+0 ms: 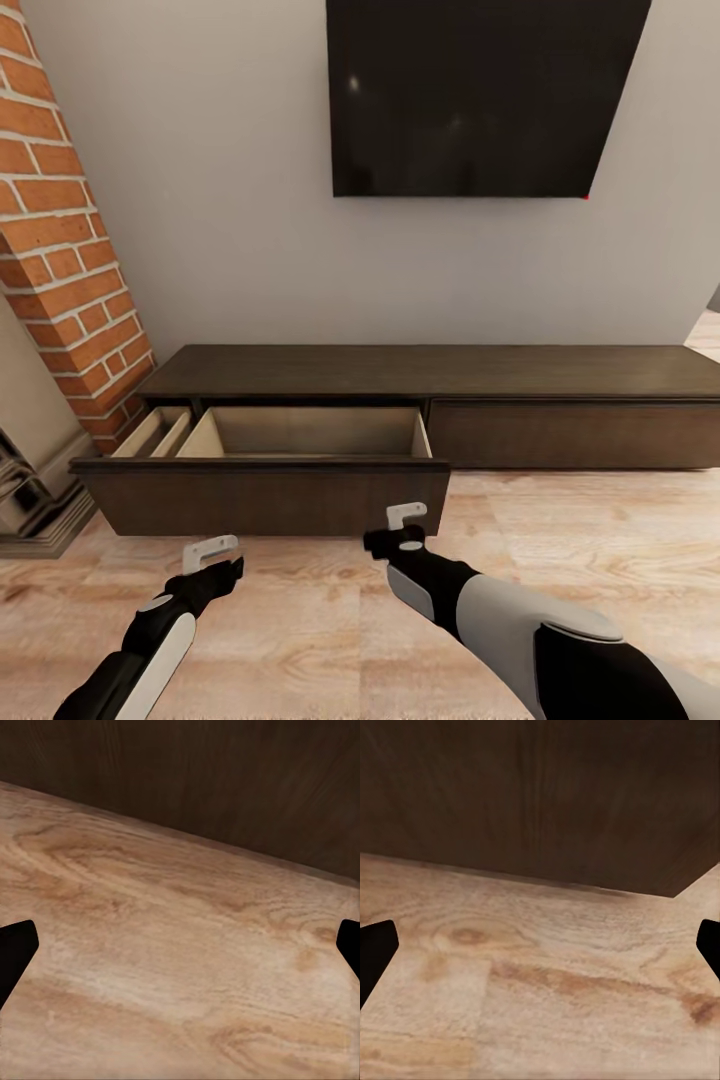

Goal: Place each of the two pumpkins and all three candles from the living room inside a cabinet in the living room (use any cabinet), then make sure every cabinet is closed, and position the cauldron so it is next to a table in the living room.

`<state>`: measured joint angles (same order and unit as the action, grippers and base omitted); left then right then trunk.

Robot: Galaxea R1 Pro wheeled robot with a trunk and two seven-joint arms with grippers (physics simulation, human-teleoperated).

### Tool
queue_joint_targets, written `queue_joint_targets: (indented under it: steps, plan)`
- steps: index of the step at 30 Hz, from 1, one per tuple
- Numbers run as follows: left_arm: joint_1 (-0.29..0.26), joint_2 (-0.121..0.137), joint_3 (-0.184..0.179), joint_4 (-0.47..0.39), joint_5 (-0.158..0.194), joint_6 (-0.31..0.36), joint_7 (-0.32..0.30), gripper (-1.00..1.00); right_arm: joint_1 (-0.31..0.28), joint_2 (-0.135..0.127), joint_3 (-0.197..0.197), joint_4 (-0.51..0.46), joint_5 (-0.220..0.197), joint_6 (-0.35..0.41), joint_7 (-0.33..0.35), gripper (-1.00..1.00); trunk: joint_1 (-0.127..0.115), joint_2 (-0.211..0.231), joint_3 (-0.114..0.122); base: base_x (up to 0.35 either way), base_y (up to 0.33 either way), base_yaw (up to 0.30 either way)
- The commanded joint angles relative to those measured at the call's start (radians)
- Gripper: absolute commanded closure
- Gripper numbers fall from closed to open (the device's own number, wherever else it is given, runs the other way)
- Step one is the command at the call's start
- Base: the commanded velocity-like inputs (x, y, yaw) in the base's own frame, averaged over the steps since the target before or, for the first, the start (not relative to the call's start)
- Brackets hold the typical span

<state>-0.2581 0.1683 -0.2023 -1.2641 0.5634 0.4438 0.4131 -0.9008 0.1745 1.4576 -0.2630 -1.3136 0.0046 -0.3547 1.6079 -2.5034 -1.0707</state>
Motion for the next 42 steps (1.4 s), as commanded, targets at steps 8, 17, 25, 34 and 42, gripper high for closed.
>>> queue_joint_targets:
  steps: [8, 17, 25, 34, 42]
  plan:
    - [-0.001, 0.0, -0.003, -0.001, 0.01, 0.001, 0.01, -1.0, 0.008, 0.0, 0.009, 0.0, -0.003, -0.049, -0.006, -1.0, 0.003, -0.002, -0.032, 0.0, 0.0, 0.0]
    - [-0.001, 0.001, -0.003, -0.003, 0.008, 0.0, 0.01, -1.0, 0.008, 0.0, 0.01, 0.001, -0.003, -0.092, -0.006, -1.0, 0.007, -0.004, -0.067, 0.0, 0.0, 0.0]
    - [-0.001, 0.005, -0.001, -0.003, 0.006, 0.0, 0.01, -1.0, 0.008, 0.0, 0.009, 0.011, -0.003, -0.107, -0.002, -1.0, 0.011, -0.006, -0.098, 0.0, 0.0, 0.0]
    - [-0.06, -0.001, -0.006, 0.02, -0.006, 0.0, 0.01, -1.0, 0.008, 0.0, 0.007, 0.062, -0.006, -0.122, 0.11, -1.0, 0.015, -0.008, -0.133, 0.0, 0.0, 0.0]
    - [-0.068, -0.002, -0.008, 0.037, -0.048, 0.0, 0.007, -1.0, 0.008, 0.0, 0.006, 0.072, -0.011, -0.123, 0.117, -1.0, 0.018, -0.01, -0.156, 0.0, 0.0, 0.0]
